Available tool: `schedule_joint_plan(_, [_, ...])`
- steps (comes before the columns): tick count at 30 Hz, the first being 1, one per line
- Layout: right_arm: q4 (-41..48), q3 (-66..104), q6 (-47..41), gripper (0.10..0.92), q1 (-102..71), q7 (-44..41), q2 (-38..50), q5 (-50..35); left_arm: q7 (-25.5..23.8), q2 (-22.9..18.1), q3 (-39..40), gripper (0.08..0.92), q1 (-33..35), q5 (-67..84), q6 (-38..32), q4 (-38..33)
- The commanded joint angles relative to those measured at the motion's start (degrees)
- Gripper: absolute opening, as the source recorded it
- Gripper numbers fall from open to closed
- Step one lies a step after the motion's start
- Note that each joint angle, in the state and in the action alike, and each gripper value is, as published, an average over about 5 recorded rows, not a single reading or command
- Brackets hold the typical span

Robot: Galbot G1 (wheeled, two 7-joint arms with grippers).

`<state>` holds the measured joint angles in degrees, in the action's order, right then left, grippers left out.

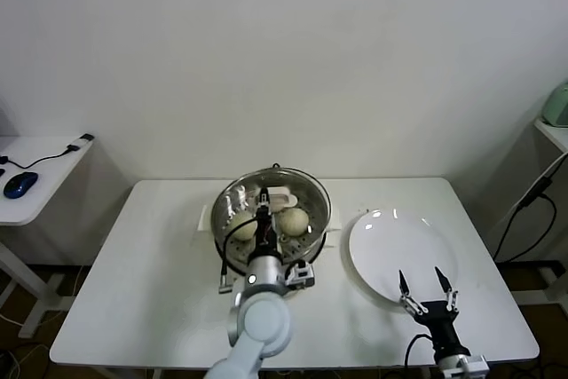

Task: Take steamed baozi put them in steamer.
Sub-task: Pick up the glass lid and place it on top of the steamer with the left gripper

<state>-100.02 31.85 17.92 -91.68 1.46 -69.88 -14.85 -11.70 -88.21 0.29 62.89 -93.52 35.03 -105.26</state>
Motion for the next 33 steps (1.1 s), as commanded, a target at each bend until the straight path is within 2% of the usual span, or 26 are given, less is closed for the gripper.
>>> schedule_joint_plan(1, [0.15,0.21,0.96,0.823,0.04,0.50,-0.48,0.24,0.29,-0.53,0.40,0.134,-0.41,-0.89,0.19,1.87])
schedule_joint_plan(27, [0.78,0.27,2.17,0.823,0.44,0.32,-1.49,1.47,0.13,0.84,-1.21,0.134,0.27,0.09,-0.82,2.04])
schedule_joint_plan(30, [0.70,0.32,2.01,0.823,0.42,0.26,-1.32,1.35,0.14,0.86,-1.24,0.161,0.30,0.31,-1.00,1.82])
schedule_joint_plan(33, [0.65,0.37,1.76,0.823,0.43,0.15,-1.17,1.21,-0.11,1.06,-1.27,0.234,0.41,0.50,-1.30,0.96])
